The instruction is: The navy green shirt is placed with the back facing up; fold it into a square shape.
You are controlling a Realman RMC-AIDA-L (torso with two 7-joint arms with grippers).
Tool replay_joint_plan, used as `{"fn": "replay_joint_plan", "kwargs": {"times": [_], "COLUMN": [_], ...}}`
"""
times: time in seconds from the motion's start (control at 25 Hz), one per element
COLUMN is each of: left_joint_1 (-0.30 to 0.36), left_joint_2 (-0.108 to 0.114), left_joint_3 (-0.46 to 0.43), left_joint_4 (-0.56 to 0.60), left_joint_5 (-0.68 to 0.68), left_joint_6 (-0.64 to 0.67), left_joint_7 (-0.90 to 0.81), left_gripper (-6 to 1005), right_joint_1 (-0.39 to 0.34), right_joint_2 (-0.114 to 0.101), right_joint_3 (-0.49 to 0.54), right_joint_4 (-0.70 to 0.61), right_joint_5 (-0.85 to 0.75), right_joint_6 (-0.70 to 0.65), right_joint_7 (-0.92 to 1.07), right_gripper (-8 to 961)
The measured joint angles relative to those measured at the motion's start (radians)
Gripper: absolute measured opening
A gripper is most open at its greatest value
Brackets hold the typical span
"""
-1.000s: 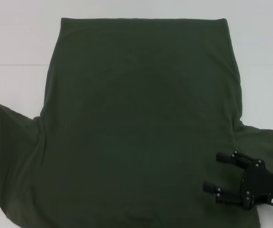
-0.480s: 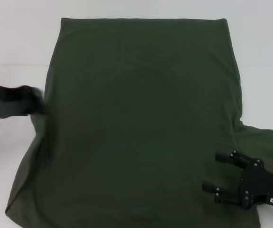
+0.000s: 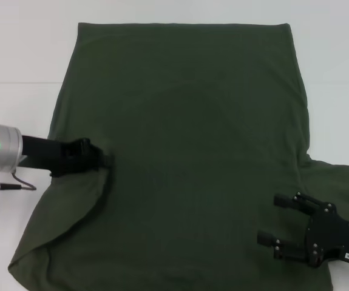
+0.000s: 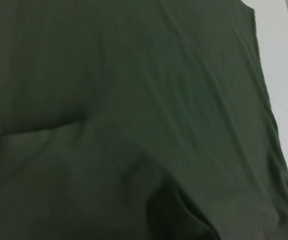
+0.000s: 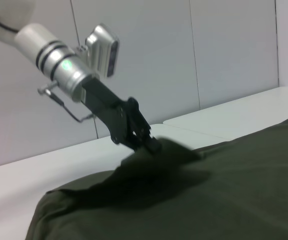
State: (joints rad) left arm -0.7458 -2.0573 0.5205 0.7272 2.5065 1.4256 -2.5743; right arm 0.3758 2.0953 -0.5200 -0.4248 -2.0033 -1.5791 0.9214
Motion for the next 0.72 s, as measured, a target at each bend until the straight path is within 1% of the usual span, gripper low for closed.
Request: {"fn": "replay_joint_plan", "kwargs": {"times": [0.12, 0.32, 0.4, 0.48, 0.6, 0.64, 0.72], "left_joint_1": [0.02, 0.084, 0.12, 0.152, 0.203, 0.221, 0.263], "left_joint_2": [-0.001, 0.006, 0.009, 0.012, 0.018, 0.016, 0.005], "left_joint_3": [-0.004, -0.006, -0.006, -0.006, -0.008, -0.008, -0.008], "left_joint_4": [-0.026, -0.023, -0.022, -0.021, -0.011, -0.004, 0.017], "left_joint_5": [-0.046, -0.192, -0.271, -0.336, -0.455, -0.482, -0.53], "left_joint_6": [-0.01, 0.0, 0.015, 0.047, 0.139, 0.171, 0.24], "left_joint_7": [0.085, 0.182, 0.265, 0.359, 0.574, 0.654, 0.829], "left_gripper": [102, 297, 378, 458, 568, 598, 657], "right_joint_1": [0.0, 0.0, 0.0, -0.001, -0.002, -0.003, -0.005], "right_joint_2": [0.0, 0.0, 0.0, 0.0, 0.0, -0.001, -0.002], "right_joint_3": [0.0, 0.0, 0.0, 0.001, 0.002, 0.002, 0.002], "right_joint_4": [0.0, 0.0, 0.001, 0.001, 0.001, 0.001, 0.001], "right_joint_5": [0.0, 0.0, 0.0, 0.0, 0.001, 0.003, 0.01], "right_joint_6": [-0.001, 0.001, 0.005, 0.006, 0.006, 0.006, 0.004], "right_joint_7": [0.0, 0.0, 0.0, 0.0, 0.003, 0.006, 0.011], "right_gripper": [917, 917, 917, 917, 917, 917, 917]}}
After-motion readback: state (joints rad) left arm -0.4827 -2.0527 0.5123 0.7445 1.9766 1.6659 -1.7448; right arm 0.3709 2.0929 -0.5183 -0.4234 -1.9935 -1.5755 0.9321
